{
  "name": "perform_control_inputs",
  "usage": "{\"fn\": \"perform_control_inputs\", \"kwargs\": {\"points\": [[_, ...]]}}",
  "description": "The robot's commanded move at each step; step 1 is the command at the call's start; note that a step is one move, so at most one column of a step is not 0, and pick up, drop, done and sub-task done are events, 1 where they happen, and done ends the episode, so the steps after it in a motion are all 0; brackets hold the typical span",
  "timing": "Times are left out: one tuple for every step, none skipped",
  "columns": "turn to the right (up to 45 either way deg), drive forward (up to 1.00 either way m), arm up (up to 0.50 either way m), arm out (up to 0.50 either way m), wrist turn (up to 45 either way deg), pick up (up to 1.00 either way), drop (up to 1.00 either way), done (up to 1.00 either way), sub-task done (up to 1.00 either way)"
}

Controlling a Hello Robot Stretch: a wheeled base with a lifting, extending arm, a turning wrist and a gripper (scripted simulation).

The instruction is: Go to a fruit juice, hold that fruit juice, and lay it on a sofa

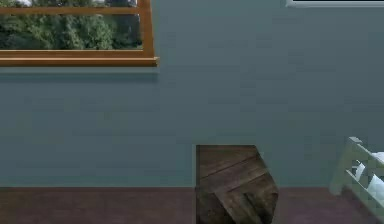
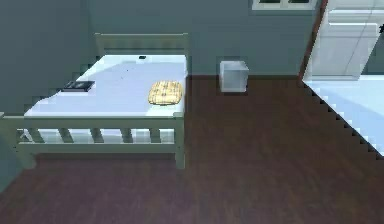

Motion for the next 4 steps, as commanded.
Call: {"fn": "perform_control_inputs", "kwargs": {"points": [[45.0,0.00,0.00,0.00,0.0,0.00,0.00,0.00,0.00],[45.0,0.00,0.00,0.00,0.0,0.00,0.00,0.00,0.00],[39.0,0.00,0.00,0.00,0.0,0.00,0.00,0.00,0.00],[0.0,1.00,0.00,0.00,0.0,0.00,0.00,0.00,0.00]]}}
